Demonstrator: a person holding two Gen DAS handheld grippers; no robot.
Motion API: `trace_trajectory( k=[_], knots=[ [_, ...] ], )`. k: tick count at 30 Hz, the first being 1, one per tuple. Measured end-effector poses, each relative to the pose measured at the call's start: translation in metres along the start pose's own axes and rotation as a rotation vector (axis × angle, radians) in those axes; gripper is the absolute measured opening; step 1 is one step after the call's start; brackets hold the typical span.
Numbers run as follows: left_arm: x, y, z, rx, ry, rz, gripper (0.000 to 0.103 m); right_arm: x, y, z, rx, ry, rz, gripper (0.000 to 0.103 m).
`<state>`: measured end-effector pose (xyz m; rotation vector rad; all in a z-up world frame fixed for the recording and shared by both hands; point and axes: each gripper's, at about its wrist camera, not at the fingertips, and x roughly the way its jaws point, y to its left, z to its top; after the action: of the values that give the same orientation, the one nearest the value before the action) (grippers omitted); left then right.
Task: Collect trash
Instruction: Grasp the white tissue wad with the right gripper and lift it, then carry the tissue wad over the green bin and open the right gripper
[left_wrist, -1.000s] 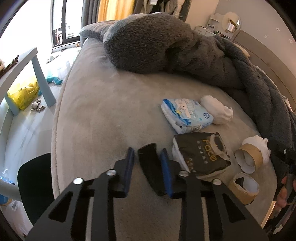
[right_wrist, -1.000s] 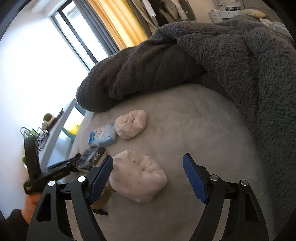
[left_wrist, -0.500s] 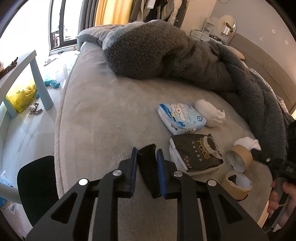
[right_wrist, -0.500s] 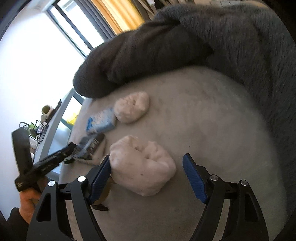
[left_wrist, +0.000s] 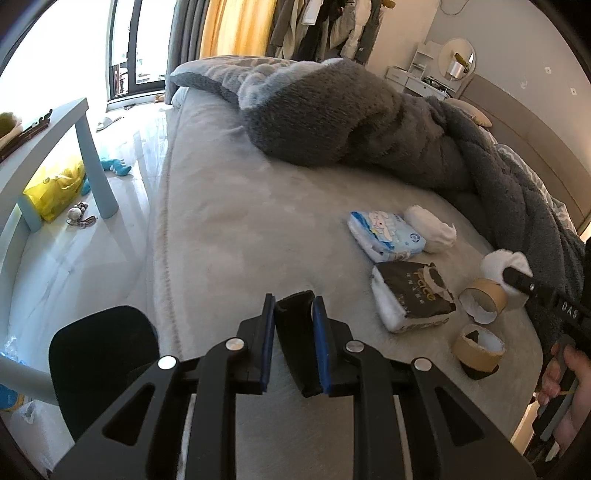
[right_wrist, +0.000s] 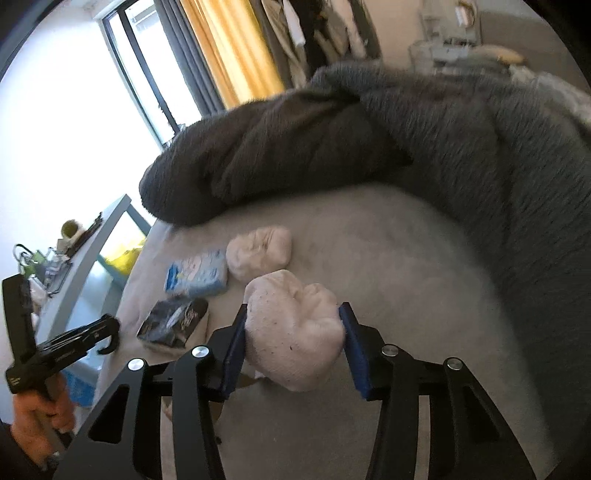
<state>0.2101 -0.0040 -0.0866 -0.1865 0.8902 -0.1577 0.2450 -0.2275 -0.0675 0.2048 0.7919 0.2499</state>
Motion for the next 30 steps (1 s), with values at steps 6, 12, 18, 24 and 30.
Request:
trace_trajectory(
  k=[6, 12, 18, 24, 30],
  knots=[
    [-0.010, 0.014, -0.002, -0.009, -0.007, 0.000, 0.022, -0.003, 0.017, 0.003, -0.026, -0.038, 0.017, 0.049],
    [-0.021, 0.030, -0.005, -0.026, -0.016, 0.003, 0.021, 0.001, 0.046, 0.002, -0.051, -0.034, 0.059, 0.049],
    [-0.032, 0.045, -0.010, -0.032, -0.022, 0.010, 0.021, -0.001, 0.070, 0.001, -0.066, -0.048, 0.084, 0.049],
    [-0.043, 0.068, -0.015, -0.042, -0.029, 0.024, 0.021, -0.005, 0.101, 0.003, -0.091, -0.071, 0.116, 0.049],
    [-0.052, 0.095, -0.022, -0.063, -0.027, 0.047, 0.021, 0.004, 0.132, 0.001, -0.121, -0.054, 0.151, 0.049]
  ],
)
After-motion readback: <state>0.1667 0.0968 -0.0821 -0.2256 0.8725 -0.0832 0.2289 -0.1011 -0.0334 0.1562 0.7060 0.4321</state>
